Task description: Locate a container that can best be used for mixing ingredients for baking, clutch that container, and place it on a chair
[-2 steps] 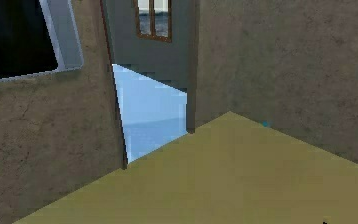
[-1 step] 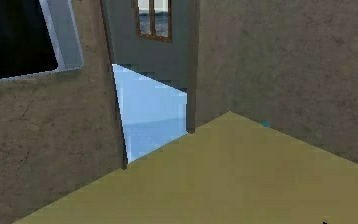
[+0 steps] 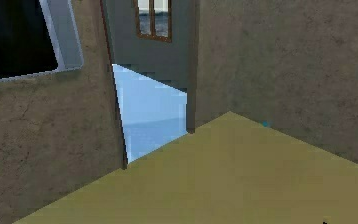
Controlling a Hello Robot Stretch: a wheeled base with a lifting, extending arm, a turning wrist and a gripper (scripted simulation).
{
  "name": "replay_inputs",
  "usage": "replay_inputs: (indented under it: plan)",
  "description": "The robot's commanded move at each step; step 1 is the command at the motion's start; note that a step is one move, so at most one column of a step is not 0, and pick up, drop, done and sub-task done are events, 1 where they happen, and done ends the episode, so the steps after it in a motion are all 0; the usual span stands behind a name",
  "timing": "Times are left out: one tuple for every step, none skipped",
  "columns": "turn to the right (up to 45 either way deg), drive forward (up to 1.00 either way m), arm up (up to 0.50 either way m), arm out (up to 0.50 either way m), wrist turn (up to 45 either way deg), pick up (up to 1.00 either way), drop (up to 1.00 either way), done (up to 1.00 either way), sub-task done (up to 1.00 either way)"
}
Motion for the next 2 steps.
replay_inputs:
  plan:
    - [0.0,0.0,0.0,0.0,-45.0,0.0,0.0,0.0,0.0]
    - [0.0,0.0,0.0,0.0,-45.0,0.0,0.0,0.0,0.0]
